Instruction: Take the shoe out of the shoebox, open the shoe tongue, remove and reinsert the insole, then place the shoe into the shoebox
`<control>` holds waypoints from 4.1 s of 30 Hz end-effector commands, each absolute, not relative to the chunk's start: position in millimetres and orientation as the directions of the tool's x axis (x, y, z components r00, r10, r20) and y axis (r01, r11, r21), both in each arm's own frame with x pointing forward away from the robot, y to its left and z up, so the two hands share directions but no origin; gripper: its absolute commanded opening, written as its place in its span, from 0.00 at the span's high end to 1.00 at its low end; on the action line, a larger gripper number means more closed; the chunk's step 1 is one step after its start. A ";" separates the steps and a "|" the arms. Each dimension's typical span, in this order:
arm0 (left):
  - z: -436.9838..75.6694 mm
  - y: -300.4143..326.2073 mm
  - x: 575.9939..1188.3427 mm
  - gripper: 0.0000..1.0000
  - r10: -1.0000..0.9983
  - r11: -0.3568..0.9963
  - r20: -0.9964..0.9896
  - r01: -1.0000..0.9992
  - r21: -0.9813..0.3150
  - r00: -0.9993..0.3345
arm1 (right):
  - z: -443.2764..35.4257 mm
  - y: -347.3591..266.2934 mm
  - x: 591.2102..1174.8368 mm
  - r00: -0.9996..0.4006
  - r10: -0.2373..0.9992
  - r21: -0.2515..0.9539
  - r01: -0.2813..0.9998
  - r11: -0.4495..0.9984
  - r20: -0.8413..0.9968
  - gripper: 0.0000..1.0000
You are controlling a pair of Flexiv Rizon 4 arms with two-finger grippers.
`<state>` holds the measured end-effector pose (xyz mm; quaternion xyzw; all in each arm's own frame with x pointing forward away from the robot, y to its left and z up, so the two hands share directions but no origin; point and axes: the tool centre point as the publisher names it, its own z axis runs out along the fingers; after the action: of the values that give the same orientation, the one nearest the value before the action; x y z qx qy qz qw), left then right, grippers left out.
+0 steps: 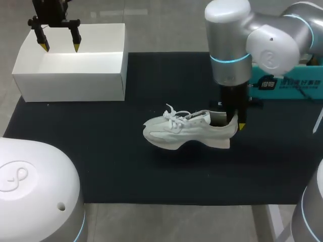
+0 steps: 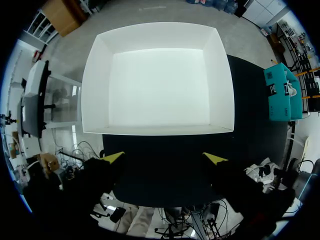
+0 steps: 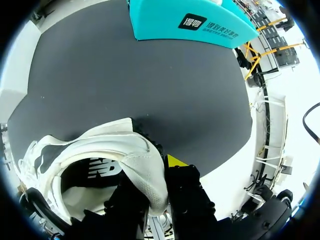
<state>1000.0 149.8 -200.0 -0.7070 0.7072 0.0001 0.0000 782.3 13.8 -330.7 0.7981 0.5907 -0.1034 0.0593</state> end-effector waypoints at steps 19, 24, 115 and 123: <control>-200.0 149.9 1000.0 0.00 -1.000 0.000 0.000 -1.000 0.000 0.000 | -377.9 4.9 778.4 0.369 0.879 -0.027 0.918 -0.395 -0.303 0.00; -200.0 149.9 1000.0 0.00 -1.000 0.000 0.000 -1.000 0.000 0.000 | -347.5 0.7 774.8 0.378 0.902 0.003 0.923 -0.386 -0.211 0.00; -200.0 149.9 1000.0 0.00 -1.000 0.000 0.000 -1.000 0.000 0.000 | -363.5 -49.2 811.6 -0.979 0.185 0.573 0.100 0.813 -0.091 0.00; -200.0 149.9 1000.0 0.00 -1.000 0.000 0.000 -1.000 0.000 0.000 | -388.7 -38.4 811.0 -0.987 0.152 0.659 0.085 0.748 -0.045 0.00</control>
<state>1000.0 149.9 -200.0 -0.7070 0.7072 0.0001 0.0000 804.0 -41.4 -373.9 0.0659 0.9445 0.3180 0.0494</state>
